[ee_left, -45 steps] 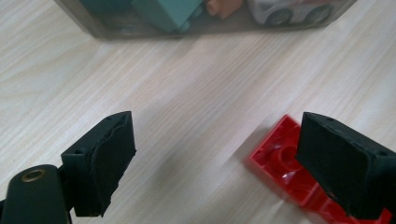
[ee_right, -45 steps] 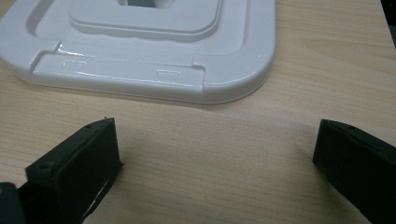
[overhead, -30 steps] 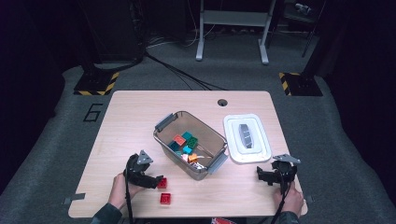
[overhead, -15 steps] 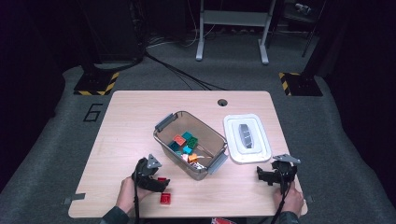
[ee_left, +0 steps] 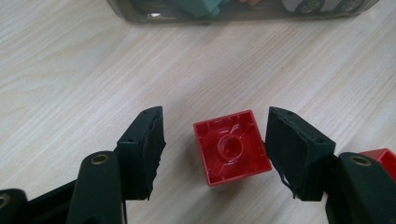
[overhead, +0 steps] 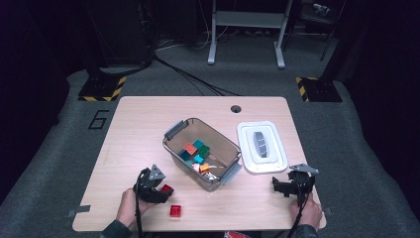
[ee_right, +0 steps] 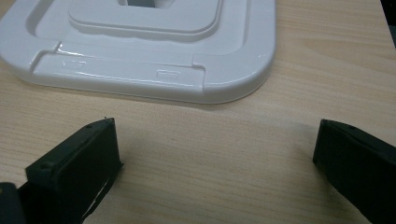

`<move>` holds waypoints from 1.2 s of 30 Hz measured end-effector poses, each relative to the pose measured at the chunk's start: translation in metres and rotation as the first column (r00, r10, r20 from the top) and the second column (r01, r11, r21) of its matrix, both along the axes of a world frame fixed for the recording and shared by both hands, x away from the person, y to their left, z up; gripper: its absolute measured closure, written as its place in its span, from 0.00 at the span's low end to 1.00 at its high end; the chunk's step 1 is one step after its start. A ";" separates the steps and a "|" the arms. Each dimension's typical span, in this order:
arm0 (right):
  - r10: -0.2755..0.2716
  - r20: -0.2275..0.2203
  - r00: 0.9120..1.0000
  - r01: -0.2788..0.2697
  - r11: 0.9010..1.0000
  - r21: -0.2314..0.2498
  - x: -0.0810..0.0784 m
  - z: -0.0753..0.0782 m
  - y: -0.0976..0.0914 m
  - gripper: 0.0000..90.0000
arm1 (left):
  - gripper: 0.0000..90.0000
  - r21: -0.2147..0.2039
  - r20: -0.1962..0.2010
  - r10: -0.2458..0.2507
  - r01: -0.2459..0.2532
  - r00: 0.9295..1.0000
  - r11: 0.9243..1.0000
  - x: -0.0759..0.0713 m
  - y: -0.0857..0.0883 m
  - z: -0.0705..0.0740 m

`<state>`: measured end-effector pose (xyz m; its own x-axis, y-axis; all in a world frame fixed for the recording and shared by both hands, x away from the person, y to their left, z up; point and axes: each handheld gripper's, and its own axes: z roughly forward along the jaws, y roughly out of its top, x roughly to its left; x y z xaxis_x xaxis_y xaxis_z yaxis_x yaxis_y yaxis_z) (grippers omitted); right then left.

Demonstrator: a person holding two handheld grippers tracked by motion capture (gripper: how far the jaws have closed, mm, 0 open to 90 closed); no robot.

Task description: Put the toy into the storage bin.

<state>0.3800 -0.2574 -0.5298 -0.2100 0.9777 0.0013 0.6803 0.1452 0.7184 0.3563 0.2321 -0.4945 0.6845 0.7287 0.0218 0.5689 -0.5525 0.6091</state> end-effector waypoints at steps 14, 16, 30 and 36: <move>0.000 0.000 1.000 0.000 1.000 0.000 0.000 0.000 0.000 0.00 | 0.65 -0.001 -0.010 0.006 -0.006 1.000 1.000 0.001 0.001 -0.004; 0.000 0.000 1.000 0.000 1.000 0.000 0.000 0.000 0.000 0.00 | 0.65 -0.005 0.003 0.012 -0.012 1.000 1.000 0.001 0.003 -0.003; 0.000 0.000 1.000 0.000 1.000 0.000 0.000 0.000 0.000 0.00 | 0.65 -0.051 0.043 0.029 -0.027 0.999 0.998 0.011 0.016 0.029; 0.000 0.000 1.000 0.000 1.000 0.000 0.000 0.000 0.000 0.00 | 0.66 -0.056 0.061 0.028 -0.025 0.998 0.998 0.016 0.020 0.048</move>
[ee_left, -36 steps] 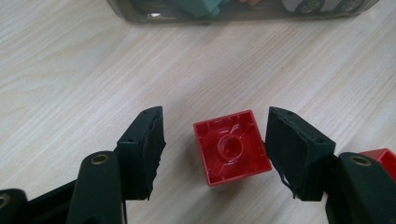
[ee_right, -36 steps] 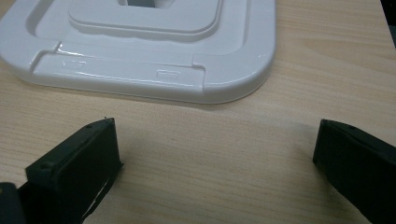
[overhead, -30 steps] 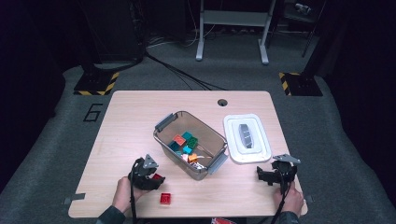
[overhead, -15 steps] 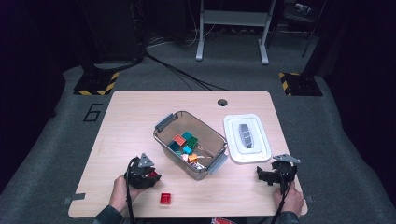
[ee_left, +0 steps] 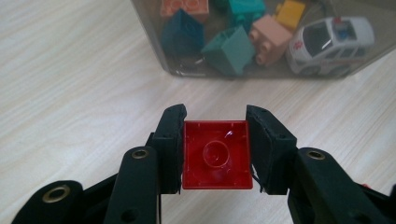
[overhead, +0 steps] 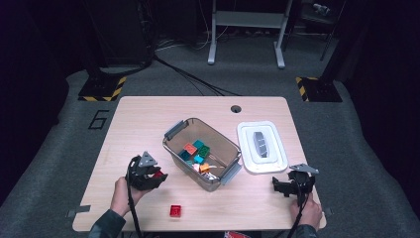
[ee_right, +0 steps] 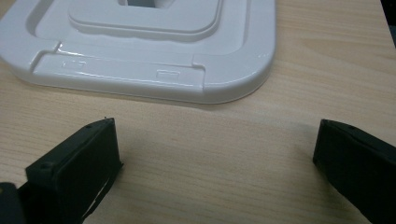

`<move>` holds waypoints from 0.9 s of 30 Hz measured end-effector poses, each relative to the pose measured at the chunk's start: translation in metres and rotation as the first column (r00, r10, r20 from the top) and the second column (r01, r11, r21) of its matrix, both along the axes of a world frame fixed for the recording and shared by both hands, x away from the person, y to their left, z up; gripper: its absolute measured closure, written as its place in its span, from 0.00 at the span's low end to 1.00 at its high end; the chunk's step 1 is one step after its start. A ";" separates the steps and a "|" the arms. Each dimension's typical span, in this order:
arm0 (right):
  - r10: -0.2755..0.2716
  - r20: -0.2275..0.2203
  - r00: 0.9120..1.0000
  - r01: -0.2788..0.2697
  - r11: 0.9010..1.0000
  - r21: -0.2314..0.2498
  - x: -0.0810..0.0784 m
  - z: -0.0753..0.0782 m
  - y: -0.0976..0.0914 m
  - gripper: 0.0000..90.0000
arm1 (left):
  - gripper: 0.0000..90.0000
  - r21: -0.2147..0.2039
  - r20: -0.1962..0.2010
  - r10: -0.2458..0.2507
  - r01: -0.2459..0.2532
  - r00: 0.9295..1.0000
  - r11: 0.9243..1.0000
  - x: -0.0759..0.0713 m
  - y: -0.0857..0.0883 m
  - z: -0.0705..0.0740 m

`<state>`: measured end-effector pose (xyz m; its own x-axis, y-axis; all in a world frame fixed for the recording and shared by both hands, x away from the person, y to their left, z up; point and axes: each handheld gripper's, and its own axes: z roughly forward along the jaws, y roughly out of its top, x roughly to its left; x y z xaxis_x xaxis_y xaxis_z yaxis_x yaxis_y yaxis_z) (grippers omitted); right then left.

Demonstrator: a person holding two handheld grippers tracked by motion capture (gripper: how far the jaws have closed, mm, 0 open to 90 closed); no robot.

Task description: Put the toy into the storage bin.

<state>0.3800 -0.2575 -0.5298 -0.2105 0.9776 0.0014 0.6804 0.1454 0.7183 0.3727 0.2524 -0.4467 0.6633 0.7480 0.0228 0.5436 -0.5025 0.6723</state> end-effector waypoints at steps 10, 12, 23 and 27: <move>0.000 0.000 1.000 0.000 1.000 0.000 0.000 0.000 0.000 0.00 | 0.66 -0.022 0.036 -0.005 0.006 0.999 1.000 0.009 0.005 0.032; 0.000 0.000 1.000 0.000 1.000 0.000 0.000 0.000 0.000 0.00 | 0.65 -0.028 0.047 -0.004 0.006 0.999 1.000 0.011 0.005 0.038; 0.000 0.000 1.000 0.000 1.000 0.000 0.000 0.000 0.000 0.00 | 0.66 -0.035 0.093 -0.001 0.005 0.996 0.999 0.024 0.000 0.063; 0.000 0.000 1.000 0.000 1.000 0.000 0.000 0.000 0.000 0.00 | 0.65 -0.042 0.103 -0.005 0.010 0.995 0.999 0.031 -0.002 0.073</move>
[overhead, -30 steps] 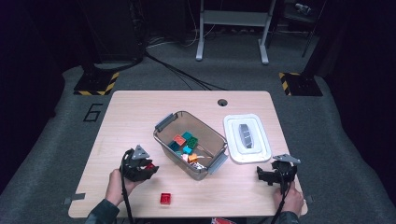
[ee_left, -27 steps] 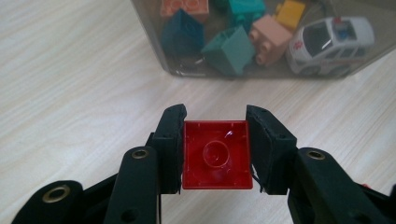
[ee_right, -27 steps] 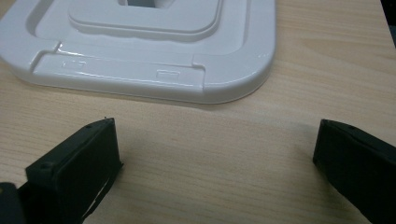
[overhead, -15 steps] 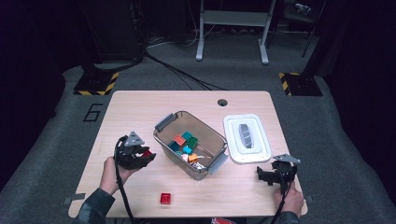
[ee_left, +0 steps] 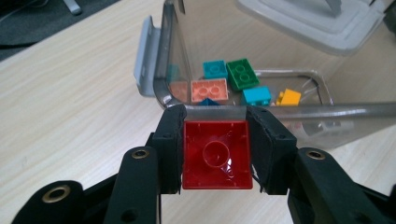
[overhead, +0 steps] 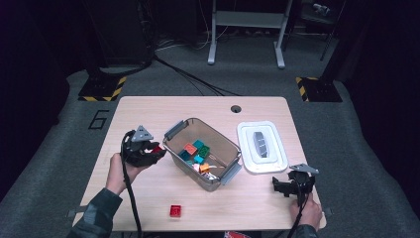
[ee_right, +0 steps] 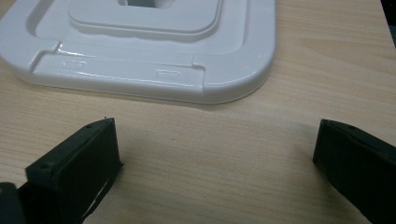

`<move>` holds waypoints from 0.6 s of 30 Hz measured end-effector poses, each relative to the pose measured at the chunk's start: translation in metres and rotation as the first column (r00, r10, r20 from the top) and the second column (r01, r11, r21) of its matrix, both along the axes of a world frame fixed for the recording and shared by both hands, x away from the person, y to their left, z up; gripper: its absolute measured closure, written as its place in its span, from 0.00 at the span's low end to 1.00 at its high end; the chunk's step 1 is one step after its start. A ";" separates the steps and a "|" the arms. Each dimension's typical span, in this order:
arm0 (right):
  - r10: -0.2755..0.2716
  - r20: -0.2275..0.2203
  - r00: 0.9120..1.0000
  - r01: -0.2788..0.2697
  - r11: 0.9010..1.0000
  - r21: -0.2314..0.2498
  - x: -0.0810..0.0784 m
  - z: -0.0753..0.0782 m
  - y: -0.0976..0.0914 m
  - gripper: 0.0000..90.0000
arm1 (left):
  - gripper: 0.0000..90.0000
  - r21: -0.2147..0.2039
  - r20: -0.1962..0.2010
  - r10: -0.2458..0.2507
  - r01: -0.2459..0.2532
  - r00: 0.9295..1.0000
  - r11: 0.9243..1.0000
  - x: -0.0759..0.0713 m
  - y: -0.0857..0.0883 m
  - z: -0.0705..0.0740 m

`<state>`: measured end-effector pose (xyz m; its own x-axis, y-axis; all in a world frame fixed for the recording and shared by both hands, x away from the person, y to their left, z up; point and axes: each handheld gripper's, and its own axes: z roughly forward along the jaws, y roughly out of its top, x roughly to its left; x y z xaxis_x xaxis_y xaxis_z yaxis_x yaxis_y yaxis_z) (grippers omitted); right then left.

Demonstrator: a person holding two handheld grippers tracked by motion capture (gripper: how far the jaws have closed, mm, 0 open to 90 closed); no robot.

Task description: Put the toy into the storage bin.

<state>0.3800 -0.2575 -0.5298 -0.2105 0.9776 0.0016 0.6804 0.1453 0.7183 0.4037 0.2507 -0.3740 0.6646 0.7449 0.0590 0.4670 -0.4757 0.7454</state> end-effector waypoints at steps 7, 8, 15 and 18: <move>0.000 0.000 1.000 0.000 1.000 0.000 0.000 0.000 0.000 0.00 | 0.65 -0.007 0.017 -0.003 0.003 1.000 1.000 0.015 -0.009 0.010; 0.000 0.000 1.000 0.000 1.000 0.000 0.000 0.000 0.000 0.00 | 0.65 -0.005 0.019 -0.004 0.004 1.000 1.000 0.016 -0.010 0.011; 0.000 0.000 1.000 0.000 1.000 0.000 0.000 0.000 0.000 0.00 | 0.65 -0.006 0.025 -0.005 0.005 1.000 1.000 0.027 -0.025 0.009; 0.000 0.000 1.000 0.000 1.000 0.000 0.000 0.000 0.000 0.00 | 0.65 0.000 0.008 -0.008 0.008 1.000 1.000 0.033 -0.031 0.005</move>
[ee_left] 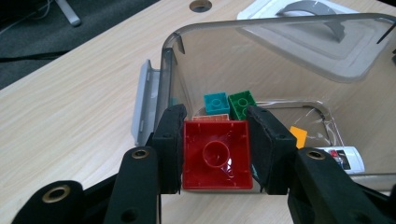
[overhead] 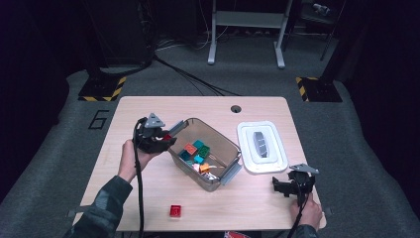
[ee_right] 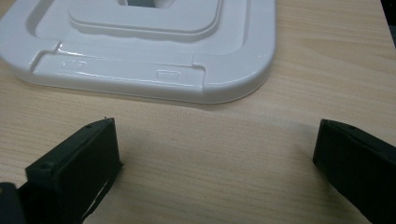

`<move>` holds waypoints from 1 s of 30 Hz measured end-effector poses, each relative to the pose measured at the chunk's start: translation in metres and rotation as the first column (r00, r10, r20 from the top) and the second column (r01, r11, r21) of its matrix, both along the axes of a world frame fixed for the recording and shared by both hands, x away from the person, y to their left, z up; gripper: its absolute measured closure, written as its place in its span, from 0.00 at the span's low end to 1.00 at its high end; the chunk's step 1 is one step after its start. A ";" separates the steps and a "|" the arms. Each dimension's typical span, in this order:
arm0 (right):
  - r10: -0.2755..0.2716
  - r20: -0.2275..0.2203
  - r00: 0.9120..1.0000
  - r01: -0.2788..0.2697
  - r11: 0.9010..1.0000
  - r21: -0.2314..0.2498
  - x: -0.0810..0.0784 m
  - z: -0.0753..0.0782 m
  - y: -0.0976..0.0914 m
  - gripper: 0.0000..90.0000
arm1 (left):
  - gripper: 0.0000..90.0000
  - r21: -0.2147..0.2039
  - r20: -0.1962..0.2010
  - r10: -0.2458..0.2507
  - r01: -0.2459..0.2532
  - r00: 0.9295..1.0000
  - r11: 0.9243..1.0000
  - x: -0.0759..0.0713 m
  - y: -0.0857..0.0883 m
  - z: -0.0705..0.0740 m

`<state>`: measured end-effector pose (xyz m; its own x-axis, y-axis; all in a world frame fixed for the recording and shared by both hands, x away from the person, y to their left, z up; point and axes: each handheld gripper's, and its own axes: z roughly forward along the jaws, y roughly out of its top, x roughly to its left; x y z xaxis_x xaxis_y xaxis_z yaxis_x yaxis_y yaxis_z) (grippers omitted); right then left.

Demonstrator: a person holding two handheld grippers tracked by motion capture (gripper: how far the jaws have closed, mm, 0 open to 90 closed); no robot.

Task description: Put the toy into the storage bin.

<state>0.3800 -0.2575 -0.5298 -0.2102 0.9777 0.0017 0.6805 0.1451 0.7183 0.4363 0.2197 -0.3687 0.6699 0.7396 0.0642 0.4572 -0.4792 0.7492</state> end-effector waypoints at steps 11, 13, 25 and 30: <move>0.000 0.000 1.000 0.000 1.000 0.000 0.000 0.000 0.000 0.00 | 0.65 0.040 -0.063 -0.012 0.015 0.998 0.999 0.013 -0.016 -0.023; 0.000 0.000 1.000 0.000 1.000 0.000 0.000 0.000 0.000 0.00 | 0.65 0.049 -0.073 -0.010 0.013 0.997 0.999 0.014 -0.016 -0.025; 0.000 0.000 1.000 0.000 1.000 0.000 0.000 0.000 0.000 0.00 | 0.43 0.054 -0.069 -0.002 0.006 0.998 0.999 0.005 -0.012 -0.021; 0.000 0.000 1.000 0.000 1.000 0.000 0.000 0.000 0.000 0.00 | 0.32 0.052 -0.046 -0.011 0.013 0.999 0.999 -0.009 -0.006 -0.015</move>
<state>0.3800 -0.2575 -0.5298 -0.2105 0.9776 0.0015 0.6803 0.1454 0.7184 0.4274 0.2138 -0.3833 0.6819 0.7279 0.0721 0.4840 -0.5230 0.7016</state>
